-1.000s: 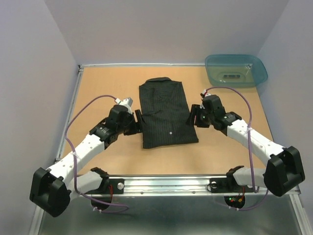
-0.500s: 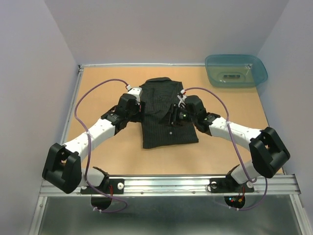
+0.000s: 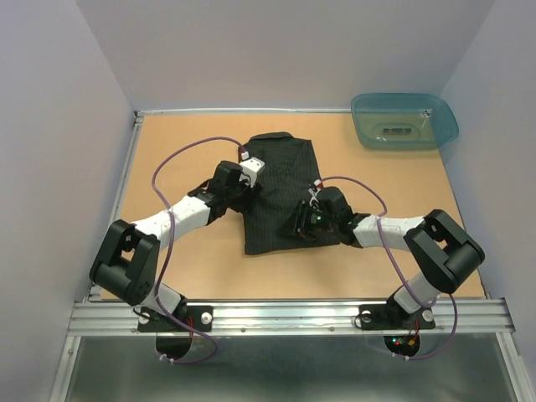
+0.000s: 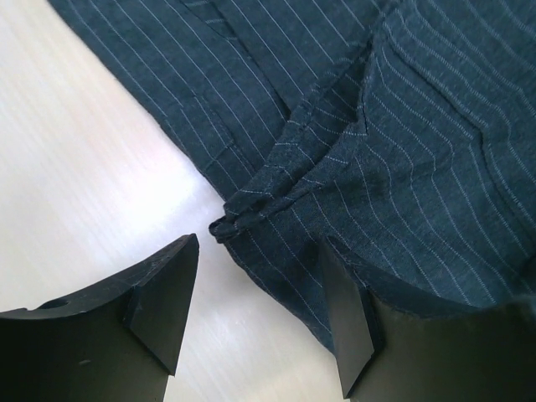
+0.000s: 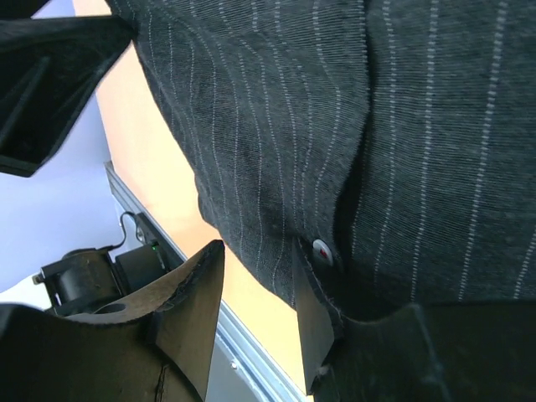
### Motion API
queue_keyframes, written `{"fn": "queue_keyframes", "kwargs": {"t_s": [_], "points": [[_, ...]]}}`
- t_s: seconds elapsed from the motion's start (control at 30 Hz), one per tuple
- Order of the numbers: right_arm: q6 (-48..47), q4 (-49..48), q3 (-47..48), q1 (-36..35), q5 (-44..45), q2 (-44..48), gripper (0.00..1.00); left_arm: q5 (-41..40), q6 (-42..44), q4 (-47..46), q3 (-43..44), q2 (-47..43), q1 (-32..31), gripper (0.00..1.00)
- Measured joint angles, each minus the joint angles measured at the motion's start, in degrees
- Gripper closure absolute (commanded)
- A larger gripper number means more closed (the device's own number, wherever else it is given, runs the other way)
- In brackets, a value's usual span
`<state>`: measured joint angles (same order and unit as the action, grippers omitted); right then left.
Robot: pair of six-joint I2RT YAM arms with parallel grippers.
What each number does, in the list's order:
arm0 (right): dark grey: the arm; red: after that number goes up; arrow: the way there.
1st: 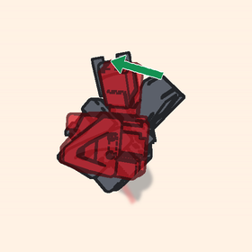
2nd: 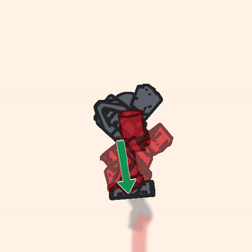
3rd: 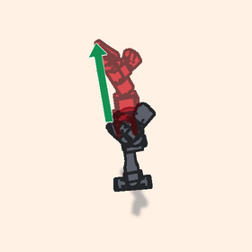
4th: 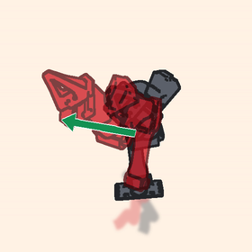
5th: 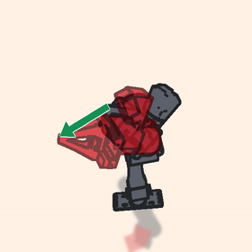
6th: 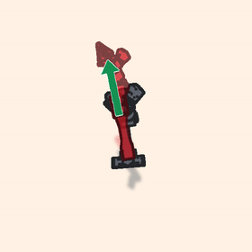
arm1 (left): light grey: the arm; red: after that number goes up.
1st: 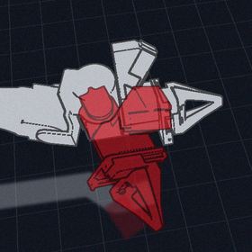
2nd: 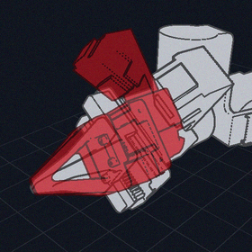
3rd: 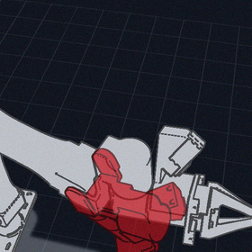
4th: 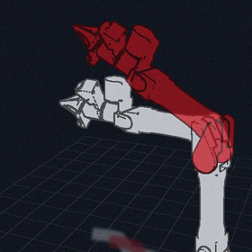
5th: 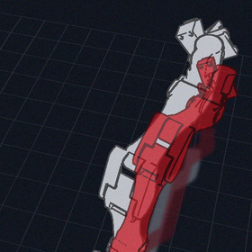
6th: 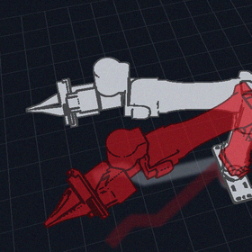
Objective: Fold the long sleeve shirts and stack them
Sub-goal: Fold the shirt
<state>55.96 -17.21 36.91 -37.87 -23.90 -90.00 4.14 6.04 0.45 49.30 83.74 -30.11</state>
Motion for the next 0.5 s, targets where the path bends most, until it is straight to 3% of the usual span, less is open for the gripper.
{"fn": "queue_keyframes", "kwargs": {"t_s": [0.23,0.5], "points": [[1.53,-2.80,-1.95,0.02,1.42,-0.63,0.57,-0.13,2.56,-0.79,0.68,4.20,-0.04,0.29],[2.36,-3.98,-2.25,0.02,1.46,-2.10,0.59,-8.00,3.15,-1.44,6.23,9.57,0.22,0.30]]}}
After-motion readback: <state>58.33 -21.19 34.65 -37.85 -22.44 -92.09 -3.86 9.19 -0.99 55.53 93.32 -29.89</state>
